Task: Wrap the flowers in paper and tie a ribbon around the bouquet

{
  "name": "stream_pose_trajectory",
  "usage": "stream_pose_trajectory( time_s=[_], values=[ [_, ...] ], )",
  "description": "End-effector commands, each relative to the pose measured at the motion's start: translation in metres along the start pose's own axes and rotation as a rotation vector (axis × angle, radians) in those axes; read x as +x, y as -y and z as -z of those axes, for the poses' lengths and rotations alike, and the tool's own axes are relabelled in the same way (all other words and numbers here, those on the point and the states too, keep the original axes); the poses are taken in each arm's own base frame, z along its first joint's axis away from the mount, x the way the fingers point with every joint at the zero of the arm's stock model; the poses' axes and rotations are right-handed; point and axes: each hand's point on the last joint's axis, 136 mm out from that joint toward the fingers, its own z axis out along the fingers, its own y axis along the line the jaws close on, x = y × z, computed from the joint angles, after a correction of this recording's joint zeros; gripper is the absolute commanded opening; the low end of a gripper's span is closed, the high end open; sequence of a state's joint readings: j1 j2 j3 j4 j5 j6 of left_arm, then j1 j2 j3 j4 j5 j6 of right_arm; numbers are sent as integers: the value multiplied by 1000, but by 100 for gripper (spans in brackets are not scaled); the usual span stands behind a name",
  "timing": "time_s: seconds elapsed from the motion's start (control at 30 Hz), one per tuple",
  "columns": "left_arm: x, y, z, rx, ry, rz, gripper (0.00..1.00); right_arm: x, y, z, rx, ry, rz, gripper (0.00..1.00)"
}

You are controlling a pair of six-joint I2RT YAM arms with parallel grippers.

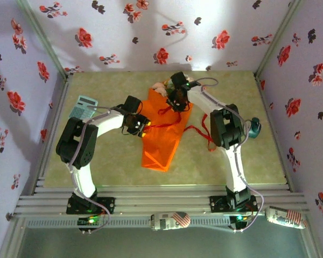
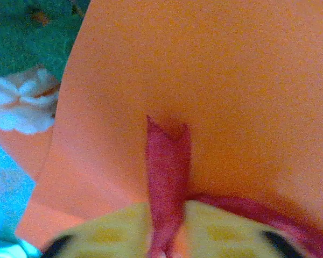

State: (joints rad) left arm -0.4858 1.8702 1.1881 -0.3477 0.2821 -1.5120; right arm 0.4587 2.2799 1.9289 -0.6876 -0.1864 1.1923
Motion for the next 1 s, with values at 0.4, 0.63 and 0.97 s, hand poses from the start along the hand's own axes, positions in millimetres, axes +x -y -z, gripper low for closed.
stream_pose_trajectory(
  time_s=[0.4, 0.63, 0.97],
  values=[
    [-2, -7, -6, -26, -17, 3, 44, -114, 35, 59, -20, 156, -98, 0],
    [-2, -10, -6, -34, -21, 4, 41, -150, 51, 64, -49, 131, -136, 34],
    [-1, -7, -5, -25, -29, 3, 41, -128, 133, 132, 161, 234, -48, 55]
  ],
)
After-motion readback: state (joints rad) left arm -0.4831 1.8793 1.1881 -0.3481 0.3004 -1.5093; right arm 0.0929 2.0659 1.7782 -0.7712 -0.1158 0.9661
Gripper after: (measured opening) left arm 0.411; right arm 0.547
